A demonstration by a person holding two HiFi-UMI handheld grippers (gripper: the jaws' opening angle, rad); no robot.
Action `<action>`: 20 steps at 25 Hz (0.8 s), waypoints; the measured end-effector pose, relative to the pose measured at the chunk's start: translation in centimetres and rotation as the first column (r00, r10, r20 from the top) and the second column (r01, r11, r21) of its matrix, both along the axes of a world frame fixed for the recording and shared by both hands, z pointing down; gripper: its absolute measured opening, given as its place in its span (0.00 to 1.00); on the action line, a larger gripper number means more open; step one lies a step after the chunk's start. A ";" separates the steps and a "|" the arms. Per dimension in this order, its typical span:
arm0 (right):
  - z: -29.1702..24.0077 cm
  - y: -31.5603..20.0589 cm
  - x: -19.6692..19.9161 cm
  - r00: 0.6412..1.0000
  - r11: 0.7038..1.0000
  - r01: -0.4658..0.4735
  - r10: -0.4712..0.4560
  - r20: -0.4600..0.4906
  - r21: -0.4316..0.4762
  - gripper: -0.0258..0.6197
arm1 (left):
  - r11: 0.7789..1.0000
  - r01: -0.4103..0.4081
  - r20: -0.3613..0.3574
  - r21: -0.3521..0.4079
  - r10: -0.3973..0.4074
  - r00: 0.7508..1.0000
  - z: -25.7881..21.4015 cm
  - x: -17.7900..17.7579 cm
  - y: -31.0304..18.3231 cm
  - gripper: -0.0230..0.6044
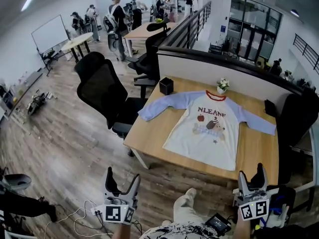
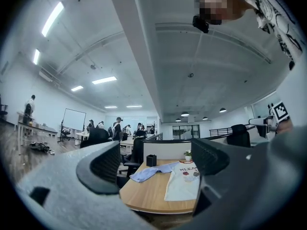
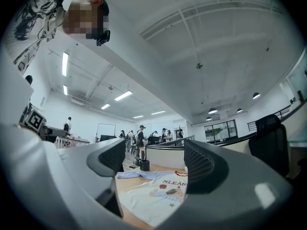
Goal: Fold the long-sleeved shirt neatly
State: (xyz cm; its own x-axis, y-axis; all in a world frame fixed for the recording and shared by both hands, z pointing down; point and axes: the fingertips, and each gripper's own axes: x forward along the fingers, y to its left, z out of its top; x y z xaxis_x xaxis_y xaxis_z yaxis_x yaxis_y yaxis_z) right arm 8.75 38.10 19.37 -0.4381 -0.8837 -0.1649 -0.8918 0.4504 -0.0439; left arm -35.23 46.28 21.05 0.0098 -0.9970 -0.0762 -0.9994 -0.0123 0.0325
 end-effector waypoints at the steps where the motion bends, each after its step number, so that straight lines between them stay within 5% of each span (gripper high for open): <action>1: -0.1 -1.7 -0.1 1.000 1.000 0.006 -0.006 0.004 0.001 0.62 | 1.000 0.006 -0.004 -0.002 -0.006 1.000 -0.1 -0.1 -1.5 0.76; 13: -3.1 -19.8 0.3 0.996 0.997 0.081 -0.081 0.023 0.015 0.62 | 0.997 0.069 0.021 0.020 -0.069 0.997 -4.0 0.6 -18.1 0.76; 20: 0.1 -27.3 -4.9 0.974 0.973 0.225 -0.226 -0.011 -0.051 0.63 | 0.989 0.140 0.018 -0.044 -0.139 0.990 -1.6 -2.4 -22.9 0.76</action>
